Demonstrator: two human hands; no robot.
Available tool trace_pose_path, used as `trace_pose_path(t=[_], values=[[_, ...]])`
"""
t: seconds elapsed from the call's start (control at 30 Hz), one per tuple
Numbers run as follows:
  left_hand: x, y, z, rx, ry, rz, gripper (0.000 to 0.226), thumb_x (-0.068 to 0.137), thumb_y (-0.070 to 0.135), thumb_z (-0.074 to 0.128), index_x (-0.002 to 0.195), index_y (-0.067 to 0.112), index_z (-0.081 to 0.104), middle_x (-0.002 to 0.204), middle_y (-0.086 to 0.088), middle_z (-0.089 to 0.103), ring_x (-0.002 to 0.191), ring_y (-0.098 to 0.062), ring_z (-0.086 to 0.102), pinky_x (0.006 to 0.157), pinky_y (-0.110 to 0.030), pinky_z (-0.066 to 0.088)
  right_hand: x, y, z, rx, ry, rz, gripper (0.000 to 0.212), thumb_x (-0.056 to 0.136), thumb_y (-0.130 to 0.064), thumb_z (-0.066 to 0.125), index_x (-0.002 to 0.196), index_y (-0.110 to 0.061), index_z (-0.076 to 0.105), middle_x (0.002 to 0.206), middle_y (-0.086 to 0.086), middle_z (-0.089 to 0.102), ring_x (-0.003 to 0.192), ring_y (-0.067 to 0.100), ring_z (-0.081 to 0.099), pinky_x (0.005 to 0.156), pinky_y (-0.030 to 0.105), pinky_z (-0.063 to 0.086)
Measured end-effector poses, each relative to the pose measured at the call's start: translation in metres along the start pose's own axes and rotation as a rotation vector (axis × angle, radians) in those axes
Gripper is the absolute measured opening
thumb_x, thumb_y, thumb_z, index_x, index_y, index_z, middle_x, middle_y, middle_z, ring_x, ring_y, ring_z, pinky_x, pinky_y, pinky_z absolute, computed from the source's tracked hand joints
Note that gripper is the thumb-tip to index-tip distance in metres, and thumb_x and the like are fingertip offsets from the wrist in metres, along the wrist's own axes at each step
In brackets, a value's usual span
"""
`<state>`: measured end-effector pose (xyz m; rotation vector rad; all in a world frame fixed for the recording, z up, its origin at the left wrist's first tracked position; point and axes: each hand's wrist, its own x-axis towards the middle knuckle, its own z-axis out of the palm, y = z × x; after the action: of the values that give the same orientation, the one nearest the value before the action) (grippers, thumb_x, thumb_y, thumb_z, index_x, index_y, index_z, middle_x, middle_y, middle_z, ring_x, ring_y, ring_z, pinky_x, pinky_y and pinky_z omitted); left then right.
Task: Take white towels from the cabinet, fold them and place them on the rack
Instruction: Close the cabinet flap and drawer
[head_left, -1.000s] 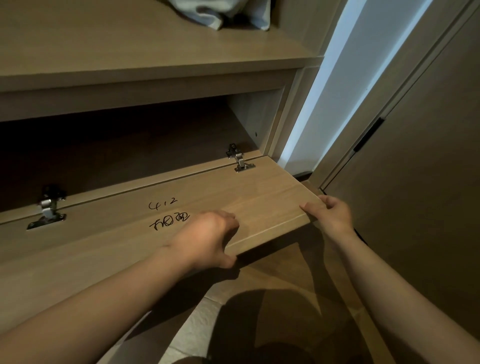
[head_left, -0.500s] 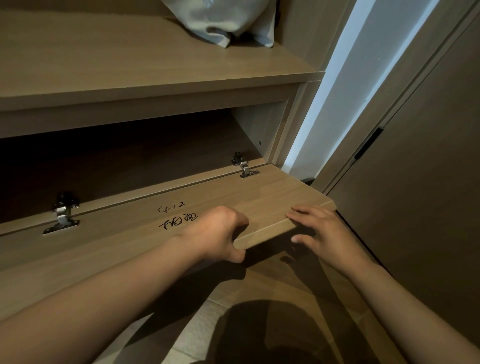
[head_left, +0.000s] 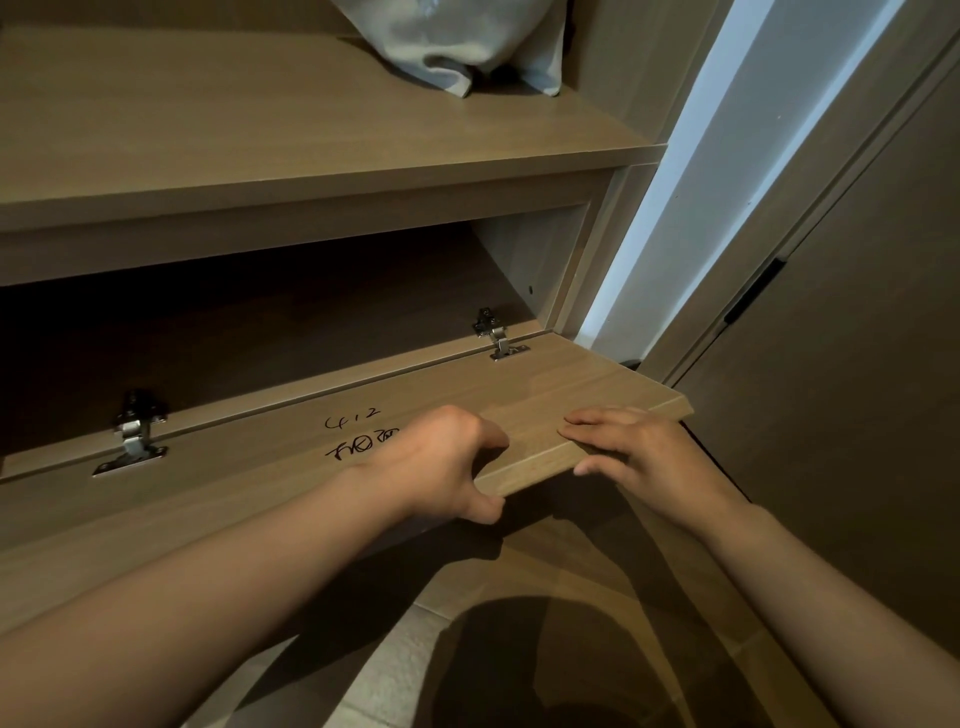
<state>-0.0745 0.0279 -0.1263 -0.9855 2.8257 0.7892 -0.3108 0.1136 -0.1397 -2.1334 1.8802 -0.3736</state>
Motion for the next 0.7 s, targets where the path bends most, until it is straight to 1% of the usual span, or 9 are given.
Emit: trace_pose_path(t=[0.13, 0.23, 0.33, 0.4, 0.5, 0.57, 0.6, 0.63, 0.7], values=[[-0.003, -0.003, -0.006, 0.019, 0.020, -0.012, 0.065, 0.079, 0.047, 0.072, 0.137, 0.027, 0.049, 0.125, 0.008, 0.058, 0.112, -0.009, 0.055, 0.092, -0.026, 0.050, -0.001, -0.001, 0.000, 0.052, 0.076, 0.003, 0.042, 0.085, -0.034, 0.068, 0.126, -0.034, 0.060, 0.128, -0.024, 0.052, 0.125, -0.004, 0.042, 0.113, 0.033, 0.031], [-0.012, -0.007, -0.022, 0.114, 0.081, 0.022, 0.066, 0.078, 0.062, 0.060, 0.133, 0.029, 0.051, 0.125, 0.009, 0.058, 0.115, -0.009, 0.052, 0.096, -0.027, 0.047, -0.001, -0.004, -0.003, 0.066, 0.087, 0.002, 0.041, 0.084, -0.032, 0.069, 0.124, -0.035, 0.059, 0.126, -0.024, 0.053, 0.125, -0.003, 0.044, 0.113, 0.033, 0.030], [-0.021, -0.015, -0.052, 0.192, 0.276, 0.090, 0.068, 0.078, 0.063, 0.053, 0.136, 0.028, 0.049, 0.141, 0.006, 0.050, 0.134, -0.011, 0.040, 0.113, -0.027, 0.027, 0.001, -0.007, -0.003, 0.080, 0.120, 0.012, 0.040, 0.083, -0.031, 0.070, 0.122, -0.036, 0.060, 0.127, -0.022, 0.057, 0.125, -0.001, 0.049, 0.115, 0.035, 0.030], [-0.024, -0.020, -0.074, 0.297, 0.393, 0.105, 0.069, 0.082, 0.060, 0.053, 0.140, 0.025, 0.045, 0.151, 0.002, 0.040, 0.143, -0.015, 0.027, 0.118, -0.033, 0.014, 0.008, -0.009, -0.009, 0.117, 0.175, 0.031, 0.039, 0.082, -0.029, 0.072, 0.119, -0.036, 0.063, 0.126, -0.020, 0.061, 0.123, -0.002, 0.051, 0.115, 0.035, 0.031], [-0.023, -0.024, -0.107, 0.438, 0.453, 0.025, 0.078, 0.082, 0.063, 0.044, 0.149, 0.024, 0.032, 0.160, -0.001, 0.020, 0.149, -0.019, 0.008, 0.122, -0.048, 0.006, 0.028, -0.014, -0.027, 0.174, 0.208, 0.040, 0.036, 0.081, -0.028, 0.074, 0.115, -0.039, 0.065, 0.118, -0.025, 0.062, 0.115, -0.014, 0.050, 0.110, 0.022, 0.031], [-0.021, -0.027, -0.124, 0.460, 0.461, -0.046, 0.082, 0.085, 0.065, 0.043, 0.153, 0.024, 0.021, 0.163, -0.001, 0.010, 0.150, -0.018, 0.000, 0.122, -0.048, 0.001, 0.041, -0.019, -0.041, 0.212, 0.196, 0.043, 0.035, 0.080, -0.027, 0.075, 0.112, -0.039, 0.066, 0.112, -0.026, 0.063, 0.106, -0.023, 0.047, 0.098, 0.006, 0.032], [-0.020, -0.028, -0.130, 0.458, 0.463, -0.075, 0.085, 0.086, 0.067, 0.041, 0.154, 0.022, 0.016, 0.163, -0.001, 0.006, 0.150, -0.018, -0.001, 0.121, -0.044, -0.001, 0.047, -0.020, -0.046, 0.232, 0.190, 0.053, 0.034, 0.080, -0.025, 0.076, 0.111, -0.037, 0.067, 0.110, -0.024, 0.064, 0.104, -0.021, 0.049, 0.092, 0.002, 0.035], [-0.019, -0.027, -0.134, 0.464, 0.462, -0.100, 0.089, 0.085, 0.070, 0.036, 0.155, 0.021, 0.012, 0.163, -0.002, 0.003, 0.150, -0.018, -0.002, 0.121, -0.040, -0.002, 0.053, -0.022, -0.051, 0.248, 0.188, 0.065, 0.032, 0.080, -0.024, 0.076, 0.110, -0.034, 0.070, 0.110, -0.020, 0.066, 0.104, -0.015, 0.053, 0.090, 0.005, 0.040], [-0.017, -0.025, -0.139, 0.495, 0.466, -0.156, 0.097, 0.081, 0.077, 0.027, 0.155, 0.019, 0.006, 0.163, -0.005, 0.001, 0.149, -0.022, 0.000, 0.120, -0.041, 0.001, 0.063, -0.025, -0.057, 0.272, 0.188, 0.088, 0.029, 0.081, -0.022, 0.076, 0.109, -0.027, 0.073, 0.109, -0.014, 0.070, 0.105, 0.001, 0.060, 0.093, 0.019, 0.048]])
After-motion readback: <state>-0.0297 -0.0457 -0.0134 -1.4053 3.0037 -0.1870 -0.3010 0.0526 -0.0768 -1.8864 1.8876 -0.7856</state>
